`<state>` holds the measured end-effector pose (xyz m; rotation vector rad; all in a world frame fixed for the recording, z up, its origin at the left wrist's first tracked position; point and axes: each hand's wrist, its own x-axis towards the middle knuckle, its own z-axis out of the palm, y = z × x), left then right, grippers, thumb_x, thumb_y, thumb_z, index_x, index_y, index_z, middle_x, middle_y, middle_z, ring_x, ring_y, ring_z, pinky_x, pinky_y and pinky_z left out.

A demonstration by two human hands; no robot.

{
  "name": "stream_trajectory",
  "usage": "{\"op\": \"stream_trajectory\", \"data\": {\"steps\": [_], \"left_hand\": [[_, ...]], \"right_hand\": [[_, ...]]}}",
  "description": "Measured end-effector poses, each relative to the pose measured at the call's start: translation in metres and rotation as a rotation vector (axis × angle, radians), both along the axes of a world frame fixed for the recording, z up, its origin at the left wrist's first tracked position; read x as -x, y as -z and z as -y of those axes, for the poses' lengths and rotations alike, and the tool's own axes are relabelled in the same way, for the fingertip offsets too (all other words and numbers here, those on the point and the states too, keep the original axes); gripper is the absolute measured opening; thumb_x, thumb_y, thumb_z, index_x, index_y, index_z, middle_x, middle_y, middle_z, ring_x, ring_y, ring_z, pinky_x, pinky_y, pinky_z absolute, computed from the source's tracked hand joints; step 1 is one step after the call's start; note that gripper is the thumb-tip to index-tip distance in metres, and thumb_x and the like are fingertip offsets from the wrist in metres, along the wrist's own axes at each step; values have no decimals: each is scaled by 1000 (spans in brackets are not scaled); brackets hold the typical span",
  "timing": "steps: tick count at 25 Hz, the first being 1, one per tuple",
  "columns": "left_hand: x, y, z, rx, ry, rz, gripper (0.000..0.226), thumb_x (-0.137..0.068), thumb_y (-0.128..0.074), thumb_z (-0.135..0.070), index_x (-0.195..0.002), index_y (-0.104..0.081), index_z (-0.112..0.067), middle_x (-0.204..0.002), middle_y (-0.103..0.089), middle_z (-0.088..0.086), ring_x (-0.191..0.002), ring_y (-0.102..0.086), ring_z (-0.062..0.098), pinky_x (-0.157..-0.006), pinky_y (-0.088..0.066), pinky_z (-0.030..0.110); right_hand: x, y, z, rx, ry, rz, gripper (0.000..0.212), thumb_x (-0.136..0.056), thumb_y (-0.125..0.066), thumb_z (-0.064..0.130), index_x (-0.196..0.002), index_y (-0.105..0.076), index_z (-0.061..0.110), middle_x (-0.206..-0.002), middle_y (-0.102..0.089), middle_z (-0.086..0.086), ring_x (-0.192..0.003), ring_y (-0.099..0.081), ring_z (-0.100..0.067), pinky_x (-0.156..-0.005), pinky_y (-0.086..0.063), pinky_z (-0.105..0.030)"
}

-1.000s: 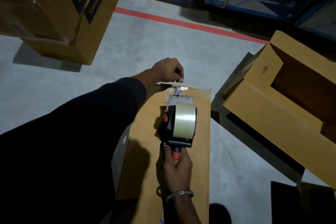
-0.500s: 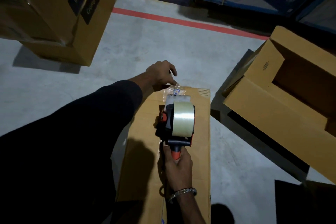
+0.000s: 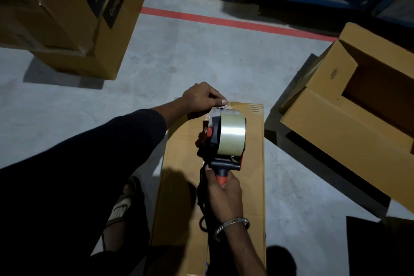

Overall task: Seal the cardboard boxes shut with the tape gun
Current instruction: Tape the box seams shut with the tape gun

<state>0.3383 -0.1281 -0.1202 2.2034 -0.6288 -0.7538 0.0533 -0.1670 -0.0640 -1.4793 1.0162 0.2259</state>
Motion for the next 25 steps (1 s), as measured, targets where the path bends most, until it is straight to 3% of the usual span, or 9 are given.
{"op": "stream_trajectory", "data": {"steps": [4, 10, 14, 18, 22, 25], "left_hand": [[-1, -2, 0, -33, 2, -16, 18, -90, -76, -49, -104, -81, -40, -102, -78, -22, -99, -71, 3, -95, -59, 43], [-1, -1, 2, -61, -32, 19, 19, -89, -75, -52, -103, -81, -41, -105, -78, -19, -97, -70, 5, -94, -58, 38], [6, -7, 2, -72, -43, 73, 17, -90, -74, -50, -103, -82, -41, -103, -78, -21, -97, -68, 3, -91, -57, 34], [16, -14, 2, -104, -51, 103, 21, -93, -71, -50, -106, -82, -38, -108, -78, -17, -100, -68, 8, -89, -56, 33], [33, -11, -1, -131, 4, 231, 44, -99, -50, -65, -122, -74, -37, -120, -75, -11, -110, -67, 19, -85, -45, 34], [39, -8, -6, -294, 174, 357, 74, -86, -41, -89, -135, -59, -36, -126, -71, -4, -117, -63, 26, -99, -40, 43]], "right_hand": [[-2, -6, -4, 48, -38, -69, 24, -92, -69, 43, -83, -64, 22, -69, -69, -3, -63, -67, -21, -60, -53, -32], [33, -9, -15, 149, -110, -137, 15, -95, -69, 34, -89, -64, 21, -68, -64, 6, -61, -59, -7, -50, -38, -13], [82, -5, -42, 167, -84, -252, 10, -92, -71, 33, -90, -65, 25, -74, -69, 7, -73, -66, -16, -67, -46, -23], [87, -1, -37, 162, -37, -242, 14, -91, -72, 36, -86, -66, 25, -74, -70, 6, -74, -66, -13, -69, -46, -26], [88, -3, -37, 148, -21, -220, 15, -92, -73, 33, -84, -65, 23, -75, -71, 4, -73, -66, -17, -68, -46, -25], [86, -8, -44, 171, -8, -189, 17, -92, -73, 34, -82, -64, 23, -74, -70, 5, -69, -65, -10, -69, -46, -25]]}}
